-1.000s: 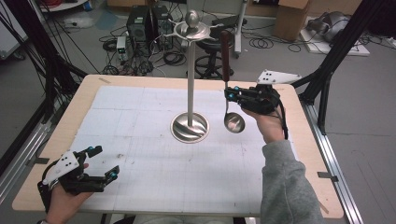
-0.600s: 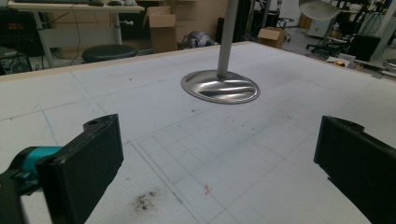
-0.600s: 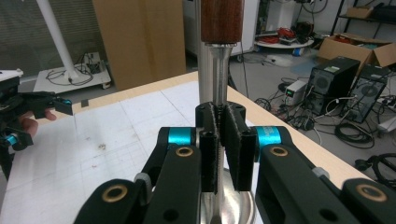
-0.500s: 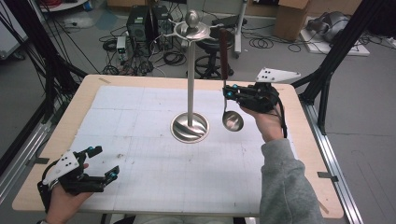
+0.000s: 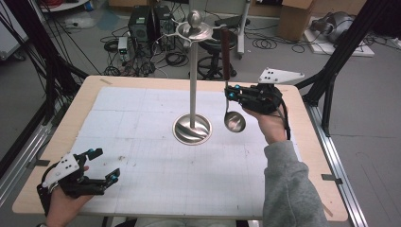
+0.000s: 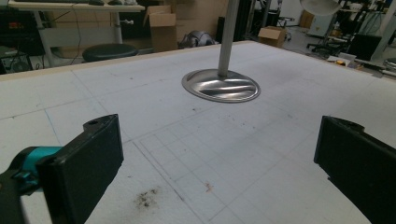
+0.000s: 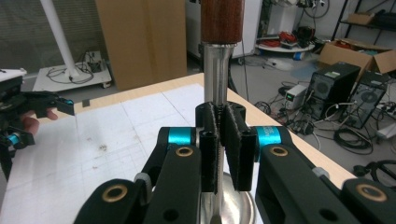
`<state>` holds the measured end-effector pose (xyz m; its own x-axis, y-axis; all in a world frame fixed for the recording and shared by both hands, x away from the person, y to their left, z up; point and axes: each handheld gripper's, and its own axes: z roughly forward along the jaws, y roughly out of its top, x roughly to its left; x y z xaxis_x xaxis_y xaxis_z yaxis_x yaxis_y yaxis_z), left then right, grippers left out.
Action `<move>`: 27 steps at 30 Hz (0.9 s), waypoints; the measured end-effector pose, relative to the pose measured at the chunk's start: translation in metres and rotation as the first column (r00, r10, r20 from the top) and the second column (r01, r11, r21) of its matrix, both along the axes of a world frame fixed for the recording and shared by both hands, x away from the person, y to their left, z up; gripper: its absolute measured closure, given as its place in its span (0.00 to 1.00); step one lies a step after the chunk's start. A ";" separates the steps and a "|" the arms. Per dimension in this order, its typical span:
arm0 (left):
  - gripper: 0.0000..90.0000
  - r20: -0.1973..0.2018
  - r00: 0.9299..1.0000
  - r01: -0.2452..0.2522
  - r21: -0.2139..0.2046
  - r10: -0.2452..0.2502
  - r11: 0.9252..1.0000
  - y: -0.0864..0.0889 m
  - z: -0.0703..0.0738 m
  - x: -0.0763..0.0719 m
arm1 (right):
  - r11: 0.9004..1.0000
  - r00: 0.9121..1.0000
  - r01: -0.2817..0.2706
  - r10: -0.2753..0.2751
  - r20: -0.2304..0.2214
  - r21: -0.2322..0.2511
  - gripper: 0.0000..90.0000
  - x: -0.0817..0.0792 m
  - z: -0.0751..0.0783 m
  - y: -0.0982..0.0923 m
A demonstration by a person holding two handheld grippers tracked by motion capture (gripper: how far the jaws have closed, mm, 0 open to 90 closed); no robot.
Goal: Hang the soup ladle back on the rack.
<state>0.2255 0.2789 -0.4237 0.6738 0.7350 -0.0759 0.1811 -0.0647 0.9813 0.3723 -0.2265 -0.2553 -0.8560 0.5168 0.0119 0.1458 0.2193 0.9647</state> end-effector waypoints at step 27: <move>0.02 -0.001 1.000 -0.004 0.001 0.004 1.000 0.001 0.000 -0.001 | 0.999 1.000 0.015 -0.016 -0.017 -0.036 0.94 0.003 -0.001 0.015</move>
<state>0.2241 0.2796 -0.4232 0.6707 0.7378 -0.0757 0.1824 -0.0651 0.9811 0.3752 -0.2119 -0.2559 -0.8478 0.5302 0.0084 0.1664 0.2509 0.9536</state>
